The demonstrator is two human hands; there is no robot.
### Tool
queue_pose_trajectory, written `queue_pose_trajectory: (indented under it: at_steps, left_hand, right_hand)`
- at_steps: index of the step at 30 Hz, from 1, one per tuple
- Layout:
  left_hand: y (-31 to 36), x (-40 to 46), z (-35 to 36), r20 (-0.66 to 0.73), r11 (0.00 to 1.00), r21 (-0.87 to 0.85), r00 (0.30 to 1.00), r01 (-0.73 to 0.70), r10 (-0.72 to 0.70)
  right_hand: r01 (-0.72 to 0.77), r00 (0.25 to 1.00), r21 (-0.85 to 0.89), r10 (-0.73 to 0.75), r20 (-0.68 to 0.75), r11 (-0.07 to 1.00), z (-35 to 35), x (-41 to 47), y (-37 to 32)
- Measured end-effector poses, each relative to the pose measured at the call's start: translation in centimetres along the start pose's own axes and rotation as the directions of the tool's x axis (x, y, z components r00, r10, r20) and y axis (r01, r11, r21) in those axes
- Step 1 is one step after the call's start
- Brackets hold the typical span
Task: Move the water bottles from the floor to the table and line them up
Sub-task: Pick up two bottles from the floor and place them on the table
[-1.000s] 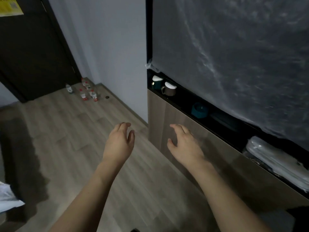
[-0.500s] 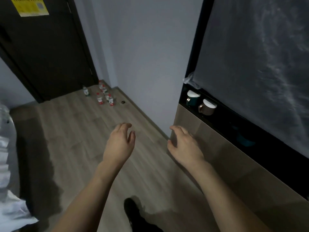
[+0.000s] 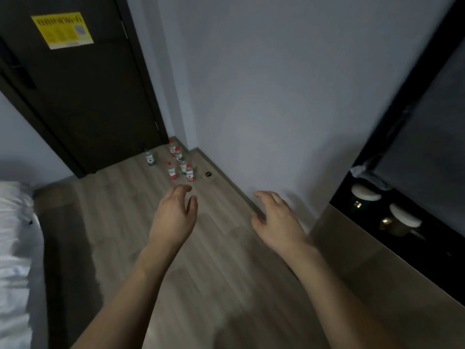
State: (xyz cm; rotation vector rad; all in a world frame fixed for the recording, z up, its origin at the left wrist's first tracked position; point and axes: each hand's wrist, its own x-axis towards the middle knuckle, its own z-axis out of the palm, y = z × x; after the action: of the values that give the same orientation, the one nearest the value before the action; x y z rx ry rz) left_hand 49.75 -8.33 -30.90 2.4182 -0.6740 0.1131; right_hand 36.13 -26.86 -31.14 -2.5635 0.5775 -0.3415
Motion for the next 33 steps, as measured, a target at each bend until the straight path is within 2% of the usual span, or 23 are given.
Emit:
queue_pose_trajectory:
  at_steps: [10, 16, 21, 33]
  left_hand:
    - [-11.4, 14.4, -0.1, 0.029, 0.997, -0.066, 0.999, 0.037, -0.036]
    - [-20.4, 26.1, -4.2, 0.002, 0.998, -0.053, 1.0, 0.018, -0.018]
    - [-26.6, 35.4, -7.3, -0.055, 0.999, -0.054, 0.998, 0.006, -0.009]
    - [-38.0, 53.2, -4.6, 0.056, 0.997, -0.075, 0.998, 0.019, -0.015]
  right_hand:
    - [0.014, 1.0, -0.007, -0.014, 0.016, 1.0, 7.9, 16.0, -7.6]
    - [0.043, 0.997, -0.035, -0.04, 0.07, 0.998, 12.7, 27.2, -15.4]
    - [0.046, 0.998, -0.015, -0.045, 0.043, 0.999, 15.9, 35.8, -21.1]
    - [-0.021, 0.992, 0.021, 0.018, 0.122, 1.0, 25.4, 54.9, -25.9]
